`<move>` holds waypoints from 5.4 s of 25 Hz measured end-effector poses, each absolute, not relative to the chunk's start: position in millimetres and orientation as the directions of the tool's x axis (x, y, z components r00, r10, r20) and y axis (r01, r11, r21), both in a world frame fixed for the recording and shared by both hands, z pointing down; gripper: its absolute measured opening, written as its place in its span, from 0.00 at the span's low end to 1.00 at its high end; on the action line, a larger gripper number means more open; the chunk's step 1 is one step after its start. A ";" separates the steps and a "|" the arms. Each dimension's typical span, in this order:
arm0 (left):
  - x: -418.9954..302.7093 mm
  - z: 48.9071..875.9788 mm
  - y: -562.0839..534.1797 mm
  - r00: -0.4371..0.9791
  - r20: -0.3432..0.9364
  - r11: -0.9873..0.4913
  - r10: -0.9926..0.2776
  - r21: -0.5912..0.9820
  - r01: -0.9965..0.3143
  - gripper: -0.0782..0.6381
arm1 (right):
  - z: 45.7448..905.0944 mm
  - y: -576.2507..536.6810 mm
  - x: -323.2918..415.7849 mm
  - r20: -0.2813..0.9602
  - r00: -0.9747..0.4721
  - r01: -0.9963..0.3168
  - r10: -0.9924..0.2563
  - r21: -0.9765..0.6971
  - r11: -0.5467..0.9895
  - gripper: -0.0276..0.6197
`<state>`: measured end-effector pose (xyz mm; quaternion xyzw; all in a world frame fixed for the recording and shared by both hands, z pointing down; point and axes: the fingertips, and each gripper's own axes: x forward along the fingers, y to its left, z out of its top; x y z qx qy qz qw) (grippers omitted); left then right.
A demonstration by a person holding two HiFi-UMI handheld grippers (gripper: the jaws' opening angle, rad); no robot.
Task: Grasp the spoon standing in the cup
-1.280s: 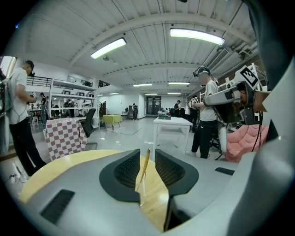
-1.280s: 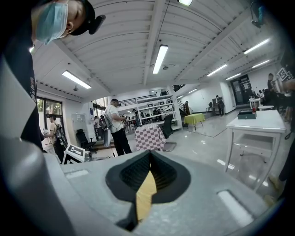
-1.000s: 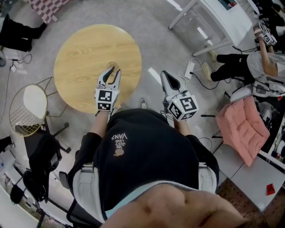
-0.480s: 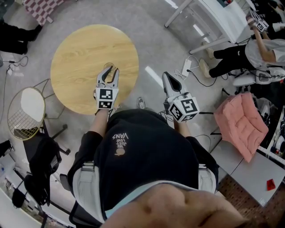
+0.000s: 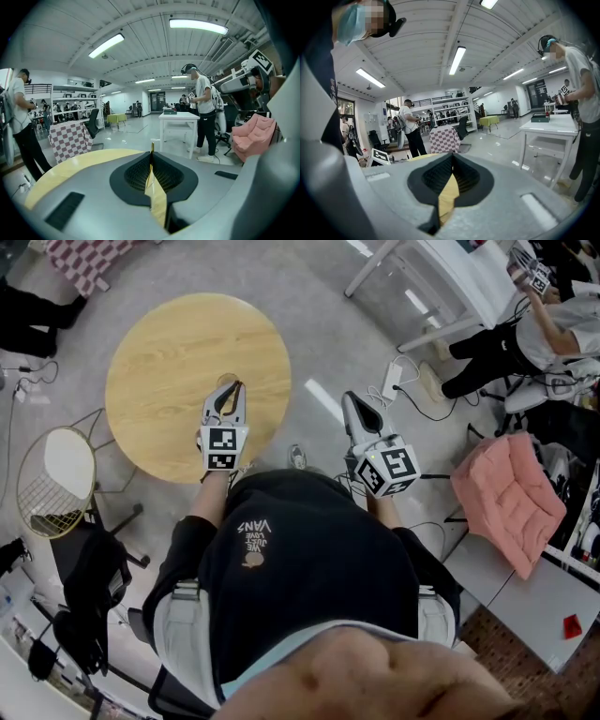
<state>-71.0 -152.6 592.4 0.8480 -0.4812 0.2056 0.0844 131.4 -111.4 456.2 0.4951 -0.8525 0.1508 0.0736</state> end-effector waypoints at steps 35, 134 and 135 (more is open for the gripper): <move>-93.9 549.5 -151.5 0.449 0.350 -0.494 -0.822 -0.047 -0.868 0.13 | 454.8 -113.0 112.5 0.249 -0.562 -0.826 -0.788 -0.201 0.526 0.04; -203.1 417.5 -39.5 0.172 0.085 -0.174 -0.981 -0.013 -0.985 0.13 | 424.1 -115.8 -32.1 0.136 -0.861 -0.508 -0.490 -0.182 0.842 0.04; -203.7 418.0 -39.4 0.170 0.087 -0.172 -0.982 -0.013 -0.985 0.13 | 424.5 -116.9 -33.6 0.135 -0.862 -0.506 -0.488 -0.183 0.843 0.04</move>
